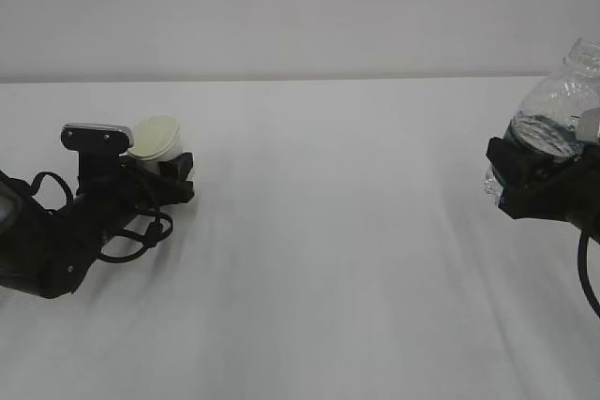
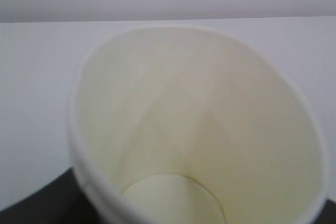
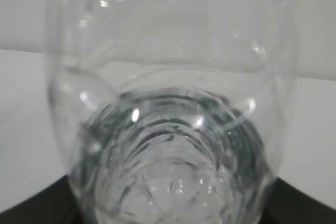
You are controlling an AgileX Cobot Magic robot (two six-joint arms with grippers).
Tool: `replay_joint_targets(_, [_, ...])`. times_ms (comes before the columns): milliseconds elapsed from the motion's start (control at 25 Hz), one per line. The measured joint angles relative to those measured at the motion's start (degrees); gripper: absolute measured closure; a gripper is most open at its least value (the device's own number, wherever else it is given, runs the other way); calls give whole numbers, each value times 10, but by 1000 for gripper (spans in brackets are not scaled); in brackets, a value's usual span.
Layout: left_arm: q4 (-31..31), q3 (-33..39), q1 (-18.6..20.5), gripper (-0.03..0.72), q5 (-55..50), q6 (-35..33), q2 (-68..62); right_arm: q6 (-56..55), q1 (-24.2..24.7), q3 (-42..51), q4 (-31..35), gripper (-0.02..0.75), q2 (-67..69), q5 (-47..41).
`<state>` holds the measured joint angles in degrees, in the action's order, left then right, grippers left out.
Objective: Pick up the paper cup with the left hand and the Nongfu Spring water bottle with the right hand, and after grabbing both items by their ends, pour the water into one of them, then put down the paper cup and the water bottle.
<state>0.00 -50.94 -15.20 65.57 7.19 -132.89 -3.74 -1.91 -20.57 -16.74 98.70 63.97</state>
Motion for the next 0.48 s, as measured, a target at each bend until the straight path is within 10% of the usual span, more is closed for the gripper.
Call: replay_joint_targets(480, [194, 0, 0, 221, -1, 26, 40, 0, 0, 0, 0, 332, 0, 0])
